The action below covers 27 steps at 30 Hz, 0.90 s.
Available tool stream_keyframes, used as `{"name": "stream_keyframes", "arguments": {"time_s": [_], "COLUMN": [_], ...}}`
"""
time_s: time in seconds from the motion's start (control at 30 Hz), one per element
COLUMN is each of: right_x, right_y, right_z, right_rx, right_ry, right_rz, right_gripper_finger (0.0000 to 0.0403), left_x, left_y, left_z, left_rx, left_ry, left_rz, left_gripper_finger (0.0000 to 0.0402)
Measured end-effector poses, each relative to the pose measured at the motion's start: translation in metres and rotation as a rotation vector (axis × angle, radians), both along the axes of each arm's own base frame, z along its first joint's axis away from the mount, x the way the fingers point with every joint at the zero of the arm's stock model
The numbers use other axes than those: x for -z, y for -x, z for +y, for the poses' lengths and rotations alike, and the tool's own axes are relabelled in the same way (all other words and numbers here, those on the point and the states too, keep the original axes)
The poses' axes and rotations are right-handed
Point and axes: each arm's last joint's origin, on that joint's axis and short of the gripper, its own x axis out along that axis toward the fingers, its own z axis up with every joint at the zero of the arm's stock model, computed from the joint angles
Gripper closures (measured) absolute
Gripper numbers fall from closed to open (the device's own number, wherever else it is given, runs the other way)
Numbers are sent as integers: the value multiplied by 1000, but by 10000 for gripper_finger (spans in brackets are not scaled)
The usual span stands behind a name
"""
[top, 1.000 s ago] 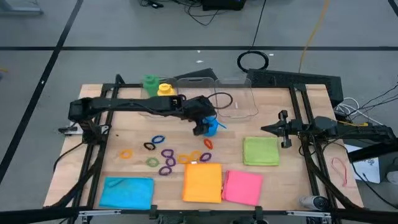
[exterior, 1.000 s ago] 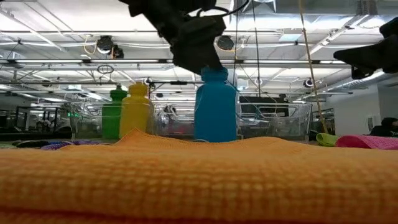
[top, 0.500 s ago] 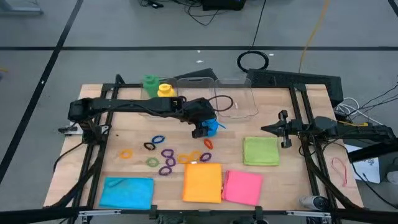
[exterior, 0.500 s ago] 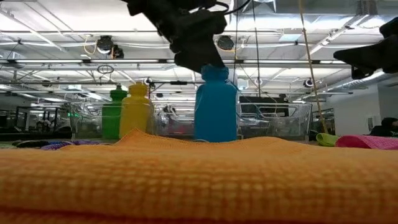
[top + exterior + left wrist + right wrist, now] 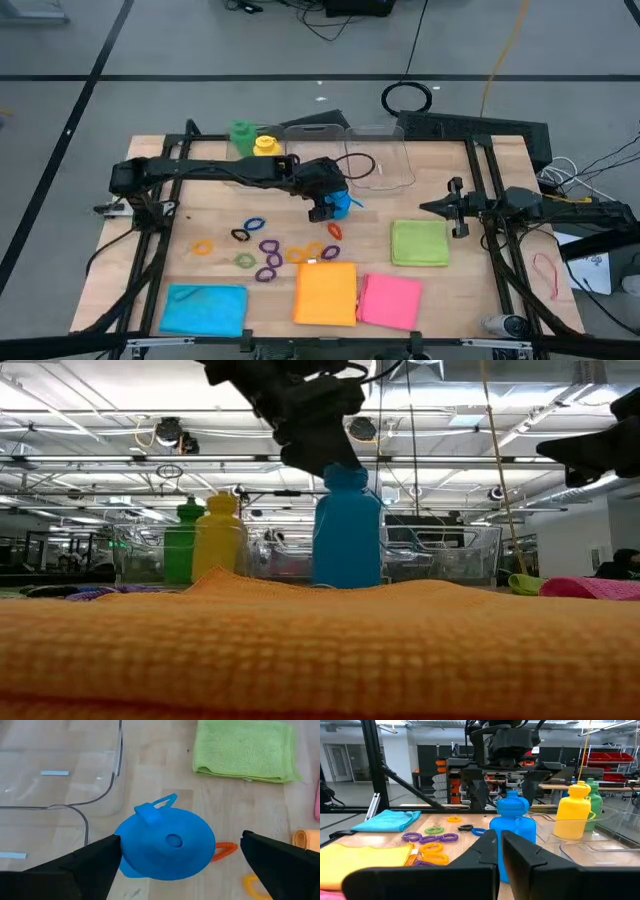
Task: Pick & Place Sports Items
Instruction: Put the blue tumbler into the left transparent container
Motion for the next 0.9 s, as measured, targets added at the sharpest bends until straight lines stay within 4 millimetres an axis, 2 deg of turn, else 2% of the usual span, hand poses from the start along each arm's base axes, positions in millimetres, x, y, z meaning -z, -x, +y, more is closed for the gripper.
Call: {"name": "stream_keyframes", "arguments": {"time_s": [0.33,0.9], "right_x": [0,0], "right_y": [0,0], "right_z": [0,0], "right_rx": [0,0], "right_ry": [0,0], "right_rz": [0,0], "right_gripper_finger": [403,403], "left_x": [0,0], "left_y": [0,0], "left_z": [1,1], "left_rx": [-14,-36], "left_ry": [-55,-28], "left_rz": [6,3], "left_gripper_finger": [69,69]}}
